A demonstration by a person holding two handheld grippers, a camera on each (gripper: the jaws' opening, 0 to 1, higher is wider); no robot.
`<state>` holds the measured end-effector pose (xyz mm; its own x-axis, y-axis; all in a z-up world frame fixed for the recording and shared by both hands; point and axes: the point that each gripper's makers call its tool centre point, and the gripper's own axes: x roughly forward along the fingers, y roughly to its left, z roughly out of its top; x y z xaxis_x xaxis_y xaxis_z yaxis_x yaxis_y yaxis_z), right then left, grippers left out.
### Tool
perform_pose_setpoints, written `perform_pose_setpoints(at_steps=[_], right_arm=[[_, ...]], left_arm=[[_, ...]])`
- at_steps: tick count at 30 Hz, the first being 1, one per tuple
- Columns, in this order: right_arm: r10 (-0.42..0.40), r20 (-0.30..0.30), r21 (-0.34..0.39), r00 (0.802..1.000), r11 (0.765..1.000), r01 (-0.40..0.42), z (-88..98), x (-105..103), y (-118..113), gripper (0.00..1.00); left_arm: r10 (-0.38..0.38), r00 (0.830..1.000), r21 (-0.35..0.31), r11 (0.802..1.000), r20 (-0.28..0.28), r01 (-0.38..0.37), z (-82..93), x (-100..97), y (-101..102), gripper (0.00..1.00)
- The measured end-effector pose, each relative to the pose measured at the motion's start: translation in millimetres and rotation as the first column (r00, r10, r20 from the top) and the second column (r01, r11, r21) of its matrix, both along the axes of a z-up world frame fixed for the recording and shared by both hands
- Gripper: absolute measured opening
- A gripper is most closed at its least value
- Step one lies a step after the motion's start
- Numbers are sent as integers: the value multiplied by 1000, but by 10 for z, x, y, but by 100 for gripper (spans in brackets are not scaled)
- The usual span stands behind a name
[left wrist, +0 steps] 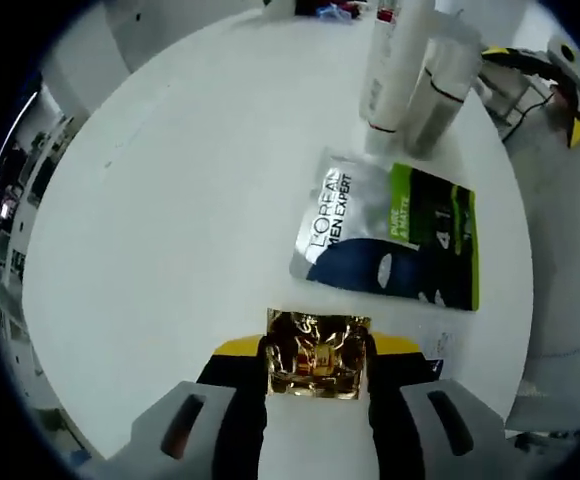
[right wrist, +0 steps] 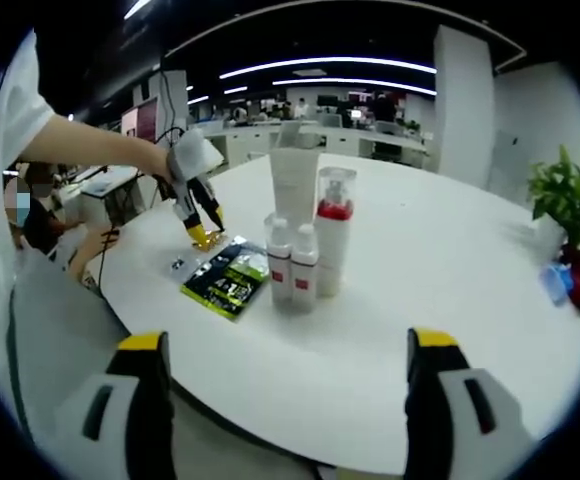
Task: Arrange the skincare products in the storage area until every visible bottle or jar stands upright without overlapping.
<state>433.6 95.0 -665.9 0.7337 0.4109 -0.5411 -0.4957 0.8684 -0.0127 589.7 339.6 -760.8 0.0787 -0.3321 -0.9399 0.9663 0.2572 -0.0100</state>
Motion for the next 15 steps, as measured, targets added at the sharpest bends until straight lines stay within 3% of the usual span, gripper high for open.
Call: perform_pose_setpoints(at_steps=[8, 15], right_arm=[[-3, 0, 0, 1000, 1000, 3, 4, 2, 1, 99], [-5, -1, 0, 1000, 1000, 5, 2, 6, -1, 99]], left_arm=[[-63, 998, 37, 997, -10, 64, -75, -53, -77, 36], [-61, 998, 44, 997, -13, 62, -103, -48, -66, 36]])
